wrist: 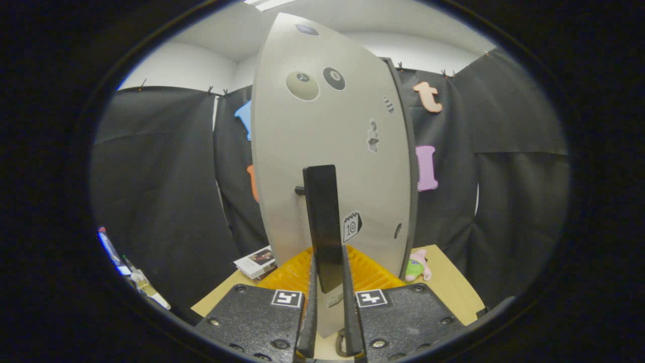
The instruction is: Open the shoe cabinet door, grab the shoes and put them into the shoe cabinet, then close the shoe cabinet door.
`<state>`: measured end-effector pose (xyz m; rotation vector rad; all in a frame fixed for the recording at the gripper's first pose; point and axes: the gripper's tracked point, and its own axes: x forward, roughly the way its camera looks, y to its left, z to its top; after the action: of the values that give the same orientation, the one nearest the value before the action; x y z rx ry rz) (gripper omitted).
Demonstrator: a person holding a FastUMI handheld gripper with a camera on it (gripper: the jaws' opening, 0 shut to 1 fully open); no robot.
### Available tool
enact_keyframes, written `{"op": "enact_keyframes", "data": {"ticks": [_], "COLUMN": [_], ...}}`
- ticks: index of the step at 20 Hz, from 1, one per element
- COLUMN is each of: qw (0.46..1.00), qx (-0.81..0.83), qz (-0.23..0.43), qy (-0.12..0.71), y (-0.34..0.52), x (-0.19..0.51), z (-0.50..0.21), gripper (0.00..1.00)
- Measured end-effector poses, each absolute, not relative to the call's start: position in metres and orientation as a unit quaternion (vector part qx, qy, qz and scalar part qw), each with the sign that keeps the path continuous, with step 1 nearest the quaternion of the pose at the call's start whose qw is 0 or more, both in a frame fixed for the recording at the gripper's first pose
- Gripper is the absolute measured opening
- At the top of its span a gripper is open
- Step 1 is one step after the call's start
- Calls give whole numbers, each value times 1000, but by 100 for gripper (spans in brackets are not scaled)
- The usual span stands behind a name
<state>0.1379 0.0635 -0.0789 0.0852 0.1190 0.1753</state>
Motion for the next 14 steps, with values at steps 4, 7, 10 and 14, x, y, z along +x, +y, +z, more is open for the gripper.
{"op": "enact_keyframes", "data": {"ticks": [4, 7, 10, 14], "qw": [994, 993, 994, 993], "qx": [53, 51, 40, 45], "qz": [79, 81, 81, 81], "qy": [61, 64, 63, 67], "y": [16, -16, -48, -89], "x": [110, 104, 99, 103], "z": [-84, -84, -81, -81], "gripper": [18, 15, 12, 9]}}
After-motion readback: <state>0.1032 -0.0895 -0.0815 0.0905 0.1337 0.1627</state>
